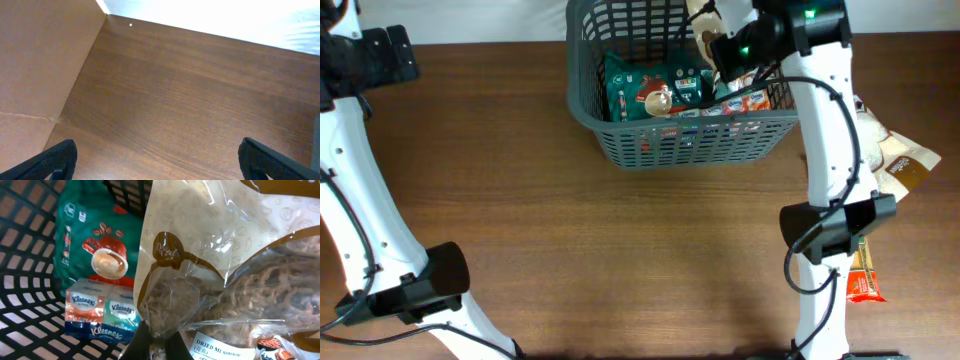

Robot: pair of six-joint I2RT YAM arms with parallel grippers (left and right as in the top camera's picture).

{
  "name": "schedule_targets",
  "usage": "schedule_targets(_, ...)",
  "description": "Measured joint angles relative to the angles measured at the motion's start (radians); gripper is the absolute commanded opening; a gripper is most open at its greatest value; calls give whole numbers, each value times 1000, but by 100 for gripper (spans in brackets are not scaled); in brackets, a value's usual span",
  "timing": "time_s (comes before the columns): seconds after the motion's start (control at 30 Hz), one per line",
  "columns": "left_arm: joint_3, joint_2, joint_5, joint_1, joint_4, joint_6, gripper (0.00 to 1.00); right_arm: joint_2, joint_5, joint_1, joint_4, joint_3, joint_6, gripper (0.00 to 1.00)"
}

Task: Pack container
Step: 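Carry the mushroom bag over the basket and open right gripper, then move right gripper back to the white rice bag at right edge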

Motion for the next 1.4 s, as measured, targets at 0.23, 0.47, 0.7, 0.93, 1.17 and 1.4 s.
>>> schedule_targets(0.23,0,0,0,0,0,0,99,27,7,0,-60,0,32,47)
schedule_targets(0.47,0,0,0,0,0,0,99,20,13,0,-60,0,82,49)
schedule_targets(0.7,0,0,0,0,0,0,99,-152,111,0,-61,-1,95,52)
schedule_targets(0.93,0,0,0,0,0,0,99,-463,284,-19,-64,4,127,54)
schedule_targets(1.17,0,0,0,0,0,0,99,-625,260,-282,-108,-27,209,52)
schedule_targets(1.4,0,0,0,0,0,0,99,-705,130,-604,5,-408,241,55)
